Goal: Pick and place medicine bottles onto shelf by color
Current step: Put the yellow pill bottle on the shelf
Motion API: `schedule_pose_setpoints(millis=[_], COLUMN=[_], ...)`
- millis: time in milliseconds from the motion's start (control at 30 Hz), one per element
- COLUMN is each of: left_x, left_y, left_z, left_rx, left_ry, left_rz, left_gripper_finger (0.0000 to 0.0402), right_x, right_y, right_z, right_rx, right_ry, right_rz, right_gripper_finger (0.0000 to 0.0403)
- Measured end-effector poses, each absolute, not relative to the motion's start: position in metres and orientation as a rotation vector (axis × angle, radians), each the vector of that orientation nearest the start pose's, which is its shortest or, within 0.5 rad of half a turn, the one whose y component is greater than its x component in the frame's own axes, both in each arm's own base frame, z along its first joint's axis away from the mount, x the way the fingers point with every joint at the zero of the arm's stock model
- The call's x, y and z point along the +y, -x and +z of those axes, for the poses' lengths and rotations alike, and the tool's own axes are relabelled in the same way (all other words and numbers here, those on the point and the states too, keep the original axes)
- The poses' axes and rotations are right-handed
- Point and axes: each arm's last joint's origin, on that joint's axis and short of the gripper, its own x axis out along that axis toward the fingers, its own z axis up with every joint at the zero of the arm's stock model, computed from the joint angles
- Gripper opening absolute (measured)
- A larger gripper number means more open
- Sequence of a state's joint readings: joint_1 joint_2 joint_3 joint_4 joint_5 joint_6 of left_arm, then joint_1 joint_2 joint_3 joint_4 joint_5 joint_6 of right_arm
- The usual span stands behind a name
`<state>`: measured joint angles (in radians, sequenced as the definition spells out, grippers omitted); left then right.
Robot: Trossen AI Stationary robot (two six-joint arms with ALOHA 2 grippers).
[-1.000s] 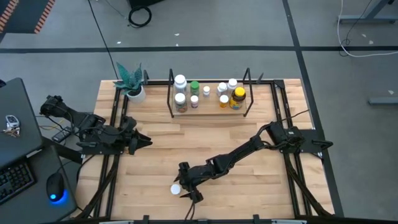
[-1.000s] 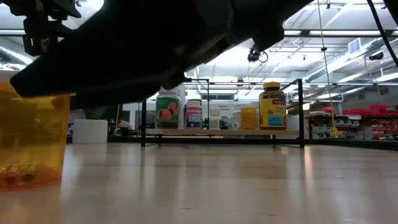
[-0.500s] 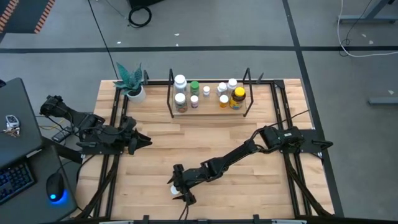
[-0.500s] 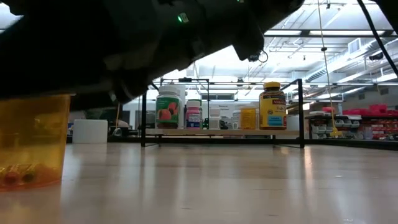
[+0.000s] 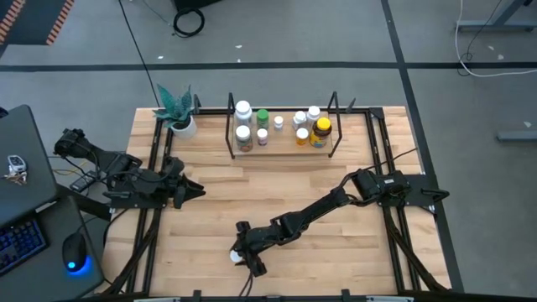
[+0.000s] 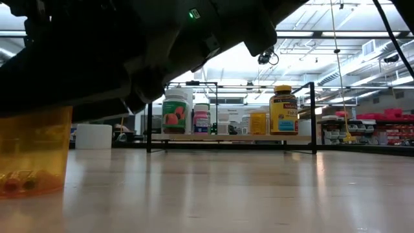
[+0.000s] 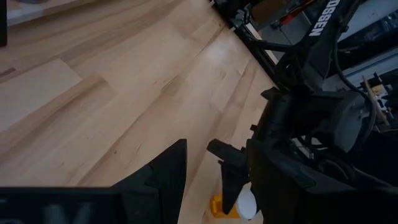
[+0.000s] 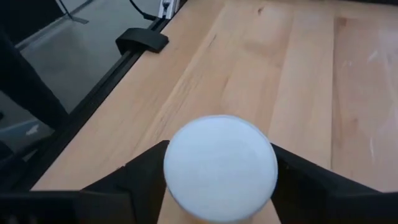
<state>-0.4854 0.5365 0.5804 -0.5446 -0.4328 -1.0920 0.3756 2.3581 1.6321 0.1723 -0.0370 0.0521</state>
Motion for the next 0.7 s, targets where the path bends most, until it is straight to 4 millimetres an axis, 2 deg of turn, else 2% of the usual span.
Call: schedule_pose_setpoints(millis=[233, 433, 567, 700], left_x=[-0.044, -0.044, -0.044, -0.044], left_y=[-0.11, -0.11, -0.11, -0.11], left_z=[0.264, 0.264, 0.264, 0.264], left_rx=[0.422, 0.422, 0.422, 0.422], left_ry=[0.85, 0.849, 0.849, 0.849], left_rz=[0.194, 0.194, 0.194, 0.193], left_gripper_finger=[0.0172, 0.0172, 0.0172, 0.0172], right_x=[0.189, 0.182, 0.169, 0.147], right_y=[-0.477, -0.478, -0.479, -0.478], right_z=[0.122, 0.129, 0.146, 0.162], right_rx=[0.565, 0.564, 0.565, 0.614], right_ry=[-0.037, -0.065, -0.089, -0.076], right_rz=[0.359, 0.328, 0.289, 0.209], right_gripper_finger=[0.0205, 0.0211, 0.0212, 0.0205])
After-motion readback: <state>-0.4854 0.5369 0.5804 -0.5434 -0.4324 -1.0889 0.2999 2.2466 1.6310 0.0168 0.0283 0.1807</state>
